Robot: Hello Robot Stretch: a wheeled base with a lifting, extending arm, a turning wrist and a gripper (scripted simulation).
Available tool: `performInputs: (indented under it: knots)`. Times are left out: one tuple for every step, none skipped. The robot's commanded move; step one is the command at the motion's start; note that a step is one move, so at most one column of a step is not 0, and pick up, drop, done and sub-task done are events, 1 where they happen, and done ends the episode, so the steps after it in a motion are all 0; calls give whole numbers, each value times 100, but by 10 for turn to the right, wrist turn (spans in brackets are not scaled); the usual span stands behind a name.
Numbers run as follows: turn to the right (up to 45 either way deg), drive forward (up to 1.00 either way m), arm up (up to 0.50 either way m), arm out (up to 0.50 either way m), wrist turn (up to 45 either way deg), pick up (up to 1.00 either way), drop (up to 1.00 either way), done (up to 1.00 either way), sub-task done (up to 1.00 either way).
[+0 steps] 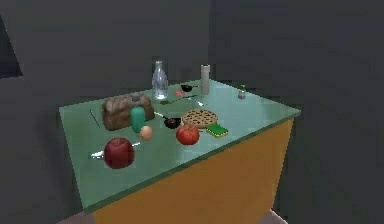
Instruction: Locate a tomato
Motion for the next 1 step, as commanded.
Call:
performInputs:
  knots:
    - [0, 0, 0, 0, 0, 0, 0, 100, 0]
